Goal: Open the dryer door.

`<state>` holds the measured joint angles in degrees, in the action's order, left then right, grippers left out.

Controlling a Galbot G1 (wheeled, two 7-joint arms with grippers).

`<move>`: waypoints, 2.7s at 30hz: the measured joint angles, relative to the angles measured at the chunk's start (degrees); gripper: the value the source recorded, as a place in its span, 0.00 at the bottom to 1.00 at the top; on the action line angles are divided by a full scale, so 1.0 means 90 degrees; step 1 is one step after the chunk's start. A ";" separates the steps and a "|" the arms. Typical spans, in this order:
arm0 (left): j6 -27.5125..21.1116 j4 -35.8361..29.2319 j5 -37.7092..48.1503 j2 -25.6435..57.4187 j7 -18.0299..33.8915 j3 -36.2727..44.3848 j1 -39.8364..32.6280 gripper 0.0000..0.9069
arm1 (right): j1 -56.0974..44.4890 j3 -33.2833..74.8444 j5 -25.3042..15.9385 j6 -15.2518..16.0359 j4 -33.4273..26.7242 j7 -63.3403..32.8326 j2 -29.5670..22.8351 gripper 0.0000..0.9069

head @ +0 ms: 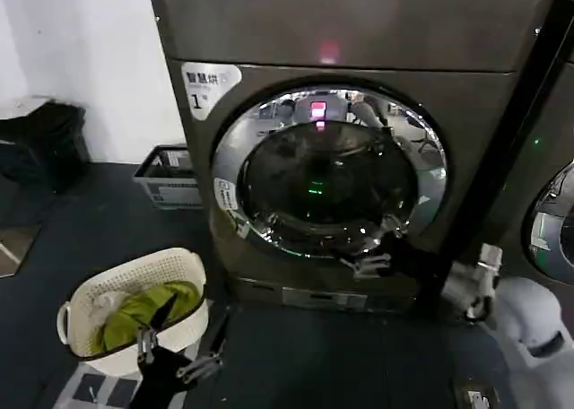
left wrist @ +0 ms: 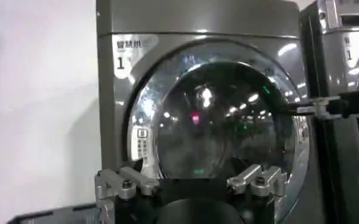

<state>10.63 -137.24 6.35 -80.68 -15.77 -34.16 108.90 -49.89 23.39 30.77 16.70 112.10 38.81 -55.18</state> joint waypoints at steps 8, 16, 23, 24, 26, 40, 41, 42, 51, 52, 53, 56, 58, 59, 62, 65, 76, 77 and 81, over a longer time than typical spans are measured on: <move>-0.0097 -0.0010 -0.0197 -0.0126 0.0092 0.0012 -0.0037 1.00 | 0.0924 -0.0966 -0.0424 -0.0031 -0.0777 0.0038 -0.0449 1.00; -0.0174 -0.0171 -0.0273 -0.0180 0.0099 0.0067 0.0059 1.00 | 0.1678 -0.1591 -0.0773 -0.0137 -0.1524 0.0188 -0.0897 1.00; -0.0449 -0.0201 -0.0297 -0.0238 0.0106 0.0113 0.0068 1.00 | 0.2080 -0.2002 -0.0941 -0.0176 -0.1900 0.0145 -0.1214 1.00; -0.0461 -0.0202 -0.0306 -0.0248 0.0108 0.0114 0.0060 1.00 | 0.2121 -0.2055 -0.0993 -0.0177 -0.1936 0.0135 -0.1259 1.00; -0.0491 -0.0217 -0.0308 -0.0260 0.0108 0.0128 0.0059 1.00 | 0.2189 -0.2166 -0.1067 -0.0198 -0.2003 0.0121 -0.1348 1.00; -0.0433 -0.0271 -0.0343 -0.0252 0.0086 0.0129 0.0092 1.00 | 0.2514 -0.2687 -0.1232 -0.0198 -0.2372 -0.0193 -0.1851 1.00; -0.0432 -0.0278 -0.0346 -0.0252 0.0088 0.0132 0.0102 1.00 | 0.2539 -0.2707 -0.1231 -0.0198 -0.2406 -0.0226 -0.1887 1.00; -0.0431 -0.0286 -0.0352 -0.0255 0.0090 0.0137 0.0106 1.00 | 0.2559 -0.2721 -0.1231 -0.0197 -0.2434 -0.0258 -0.1921 1.00; -0.0432 -0.0289 -0.0363 -0.0252 0.0099 0.0149 0.0109 1.00 | 0.2622 -0.2785 -0.1222 -0.0211 -0.2593 -0.0339 -0.2039 1.00; -0.0432 -0.0289 -0.0363 -0.0250 0.0100 0.0149 0.0107 1.00 | 0.2622 -0.2804 -0.1219 -0.0210 -0.2594 -0.0337 -0.2044 1.00; -0.0432 -0.0289 -0.0362 -0.0249 0.0100 0.0149 0.0105 1.00 | 0.2624 -0.2819 -0.1214 -0.0211 -0.2594 -0.0331 -0.2048 1.00; -0.0437 -0.0289 -0.0358 -0.0249 0.0114 0.0149 0.0095 1.00 | 0.2671 -0.2842 -0.1122 -0.0176 -0.2627 -0.0191 -0.2045 1.00; -0.0450 -0.0290 -0.0357 -0.0248 0.0112 0.0148 0.0094 1.00 | 0.2710 -0.2866 -0.1048 -0.0146 -0.2663 -0.0012 -0.2030 1.00; -0.0472 -0.0290 -0.0364 -0.0244 0.0108 0.0147 0.0095 1.00 | 0.2721 -0.2882 -0.1024 -0.0137 -0.2676 0.0018 -0.2029 1.00; -0.0440 -0.0262 -0.0374 -0.0227 0.0099 0.0132 0.0081 1.00 | 0.2727 -0.2924 -0.0937 -0.0129 -0.2683 0.0090 -0.2020 1.00; -0.0428 -0.0216 -0.0346 -0.0226 0.0114 0.0112 0.0044 1.00 | 0.2689 -0.2925 -0.0875 -0.0130 -0.2658 0.0212 -0.1977 1.00; -0.1040 -0.0125 0.0117 -0.0074 -0.0022 -0.0166 -0.0203 1.00 | 0.2455 -0.2687 -0.0189 -0.0005 -0.2296 0.1291 -0.1591 1.00; -0.1147 -0.0108 0.0218 -0.0043 -0.0157 -0.0245 -0.0245 1.00 | 0.2424 -0.2656 -0.0098 0.0015 -0.2238 0.1418 -0.1530 1.00; -0.1423 -0.0068 0.0716 0.0097 -0.0556 -0.0677 -0.0419 1.00 | 0.2320 -0.2570 0.0107 0.0020 -0.2030 0.1715 -0.1360 1.00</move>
<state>-2.18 -137.85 12.79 -79.81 -20.78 -40.25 105.13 -29.01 0.26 31.73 16.87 93.83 54.25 -67.42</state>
